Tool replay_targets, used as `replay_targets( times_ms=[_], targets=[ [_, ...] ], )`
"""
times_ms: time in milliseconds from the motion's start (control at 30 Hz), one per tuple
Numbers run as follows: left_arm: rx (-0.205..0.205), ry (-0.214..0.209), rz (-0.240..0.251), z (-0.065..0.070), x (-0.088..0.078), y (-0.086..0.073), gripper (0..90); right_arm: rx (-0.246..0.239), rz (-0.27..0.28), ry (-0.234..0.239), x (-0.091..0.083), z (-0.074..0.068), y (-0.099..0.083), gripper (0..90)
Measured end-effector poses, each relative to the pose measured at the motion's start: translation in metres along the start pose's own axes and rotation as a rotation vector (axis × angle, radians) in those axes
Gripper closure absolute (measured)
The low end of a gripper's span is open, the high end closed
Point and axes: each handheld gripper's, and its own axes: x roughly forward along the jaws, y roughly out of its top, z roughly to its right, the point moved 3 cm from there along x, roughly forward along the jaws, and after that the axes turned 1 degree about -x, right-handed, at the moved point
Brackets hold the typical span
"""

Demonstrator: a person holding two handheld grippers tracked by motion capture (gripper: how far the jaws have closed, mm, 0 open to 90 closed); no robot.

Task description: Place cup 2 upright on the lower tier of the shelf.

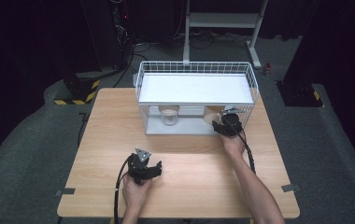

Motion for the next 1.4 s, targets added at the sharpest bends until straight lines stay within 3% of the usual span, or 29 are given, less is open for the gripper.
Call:
replay_targets(
  times_ms=[67, 100, 167, 200, 400, 633, 733, 800, 1400],
  targets=[
    [0.0, 0.0, 0.0, 0.0, 0.0, 0.0, 20.2, 0.046, -0.029, 0.006, -0.001, -0.003, -0.001, 50.0],
    [0.0, 0.0, 0.0, 0.0, 0.0, 0.0, 20.2, 0.023, -0.017, 0.006, 0.001, -0.001, -0.001, 49.8],
    [0.0, 0.0, 0.0, 0.0, 0.0, 0.0, 20.2, 0.048, -0.028, 0.01, -0.001, -0.002, -0.001, 49.3],
    [0.0, 0.0, 0.0, 0.0, 0.0, 0.0, 20.2, 0.027, -0.014, 0.001, 0.0, 0.0, -0.001, 49.0],
    [0.0, 0.0, 0.0, 0.0, 0.0, 0.0, 20.2, 0.03, -0.004, 0.013, -0.003, 0.001, -0.001, 44.8],
    [0.001, -0.001, -0.001, 0.0, 0.0, 0.0, 20.3, 0.019, 0.005, 0.015, -0.016, 0.005, -0.01, 30.5],
    [0.001, 0.0, 0.0, 0.0, 0.0, 0.0, 20.3, 0.044, -0.006, 0.04, -0.021, 0.006, -0.013, 27.9],
    [0.002, 0.0, 0.0, 0.0, 0.0, 0.0, 20.3, 0.021, -0.007, 0.055, -0.024, 0.008, -0.015, 27.1],
    [0.002, -0.001, -0.001, 0.0, 0.0, 0.0, 20.4, 0.018, 0.05, 0.085, -0.053, 0.009, -0.023, 27.9]
  ],
)
